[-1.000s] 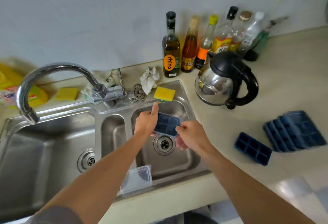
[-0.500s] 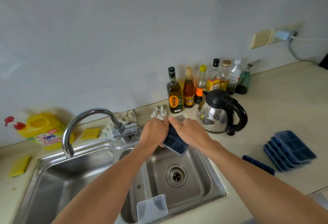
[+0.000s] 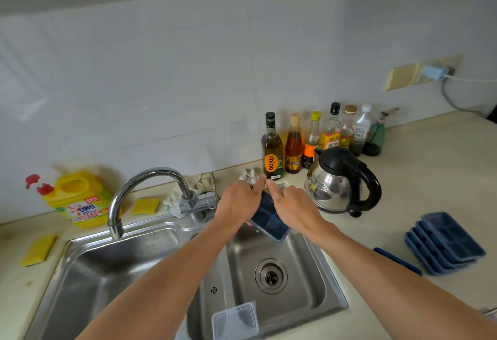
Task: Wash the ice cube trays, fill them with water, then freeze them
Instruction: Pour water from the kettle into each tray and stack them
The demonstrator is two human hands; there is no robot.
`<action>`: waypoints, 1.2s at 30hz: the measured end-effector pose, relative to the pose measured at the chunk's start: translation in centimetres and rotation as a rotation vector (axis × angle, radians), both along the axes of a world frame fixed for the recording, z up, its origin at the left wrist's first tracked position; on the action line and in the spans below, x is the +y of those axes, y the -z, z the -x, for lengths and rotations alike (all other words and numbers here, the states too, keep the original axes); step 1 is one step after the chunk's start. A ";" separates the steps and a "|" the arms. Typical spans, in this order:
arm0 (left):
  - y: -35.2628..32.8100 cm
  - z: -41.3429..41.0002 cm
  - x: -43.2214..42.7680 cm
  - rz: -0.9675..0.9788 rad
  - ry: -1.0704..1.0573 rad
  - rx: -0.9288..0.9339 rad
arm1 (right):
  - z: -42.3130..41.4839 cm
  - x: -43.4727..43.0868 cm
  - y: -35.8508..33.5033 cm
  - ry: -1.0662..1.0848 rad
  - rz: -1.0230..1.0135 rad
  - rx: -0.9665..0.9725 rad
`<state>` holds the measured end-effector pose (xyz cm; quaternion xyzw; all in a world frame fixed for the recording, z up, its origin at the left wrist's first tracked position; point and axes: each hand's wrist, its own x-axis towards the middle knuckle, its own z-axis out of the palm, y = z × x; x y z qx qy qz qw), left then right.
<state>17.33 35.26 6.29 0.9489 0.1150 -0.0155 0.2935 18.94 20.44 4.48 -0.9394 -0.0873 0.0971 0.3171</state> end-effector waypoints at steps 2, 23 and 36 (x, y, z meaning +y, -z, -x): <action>-0.7 -0.2 0.3 0.023 0.037 -0.009 | -0.5 0.3 0.5 -0.034 -0.001 -0.018; 2.0 1.3 -2.8 0.413 -0.064 -0.161 | -2.7 1.5 0.2 0.340 -0.477 0.096; 2.3 2.1 -2.7 0.354 -0.041 -0.254 | -1.3 0.9 -0.7 0.256 -0.594 0.097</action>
